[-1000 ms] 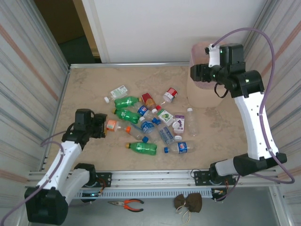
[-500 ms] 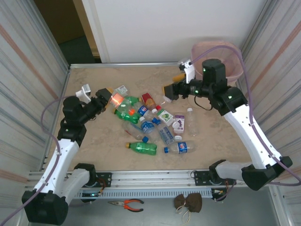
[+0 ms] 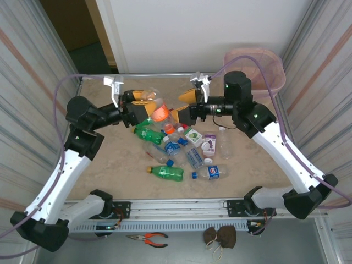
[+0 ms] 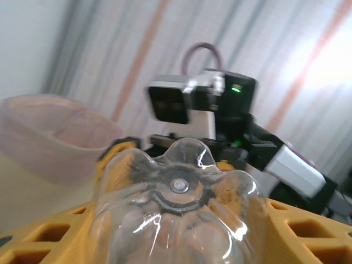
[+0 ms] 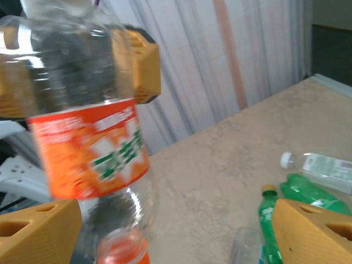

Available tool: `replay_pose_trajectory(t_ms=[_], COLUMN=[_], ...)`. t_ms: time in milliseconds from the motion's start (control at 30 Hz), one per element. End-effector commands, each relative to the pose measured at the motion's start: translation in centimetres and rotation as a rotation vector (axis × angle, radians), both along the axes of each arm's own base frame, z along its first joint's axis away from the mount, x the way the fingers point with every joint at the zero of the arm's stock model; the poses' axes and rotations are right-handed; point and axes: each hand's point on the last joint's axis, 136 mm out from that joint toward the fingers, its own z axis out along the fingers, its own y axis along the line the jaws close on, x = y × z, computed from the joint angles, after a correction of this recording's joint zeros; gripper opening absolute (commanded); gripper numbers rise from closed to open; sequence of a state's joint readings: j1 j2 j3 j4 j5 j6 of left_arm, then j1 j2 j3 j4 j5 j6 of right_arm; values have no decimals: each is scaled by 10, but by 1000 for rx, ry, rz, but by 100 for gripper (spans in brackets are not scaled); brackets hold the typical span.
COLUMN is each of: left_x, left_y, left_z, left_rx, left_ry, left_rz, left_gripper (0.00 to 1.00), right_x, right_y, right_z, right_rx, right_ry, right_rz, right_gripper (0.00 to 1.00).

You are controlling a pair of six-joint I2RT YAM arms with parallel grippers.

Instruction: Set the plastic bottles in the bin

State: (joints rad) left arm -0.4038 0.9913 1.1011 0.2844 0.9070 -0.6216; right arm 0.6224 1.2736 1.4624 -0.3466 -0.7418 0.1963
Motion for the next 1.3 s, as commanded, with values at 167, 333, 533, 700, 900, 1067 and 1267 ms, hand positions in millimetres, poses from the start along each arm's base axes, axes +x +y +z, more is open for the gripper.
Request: replay_pose_trajectory(t_ms=[167,333,533,700,900,1067,1267], left_x=[-30,-25,-22,-26,-25,-25,-23], left_y=[-29,-32,-31,-31,-31,-32,-30], left_z=[14,15,17,22,23,23,21], left_rx=[51,47,37,24,18,17,15], left_ry=[-173,-173,-180,-191,-178,-176,-172], left_rz=[-163,-134,-102,-106,-100,-100,-79], left_gripper=[52,50,51,52,52,53,57], right_x=[-42,-58,-63,-63,-69,-70,-67], right_y=[9,12,21,29,35,34,33], right_z=[38,40,33,25,19,20,21], right_rx=[126,127,116,97,79,77,69], right_ry=[-64,-108,-175,-201,-223,-226,-210], right_rz=[214,268,255,251,270,266,242], right_gripper=[88,88,89,86,78,69,62])
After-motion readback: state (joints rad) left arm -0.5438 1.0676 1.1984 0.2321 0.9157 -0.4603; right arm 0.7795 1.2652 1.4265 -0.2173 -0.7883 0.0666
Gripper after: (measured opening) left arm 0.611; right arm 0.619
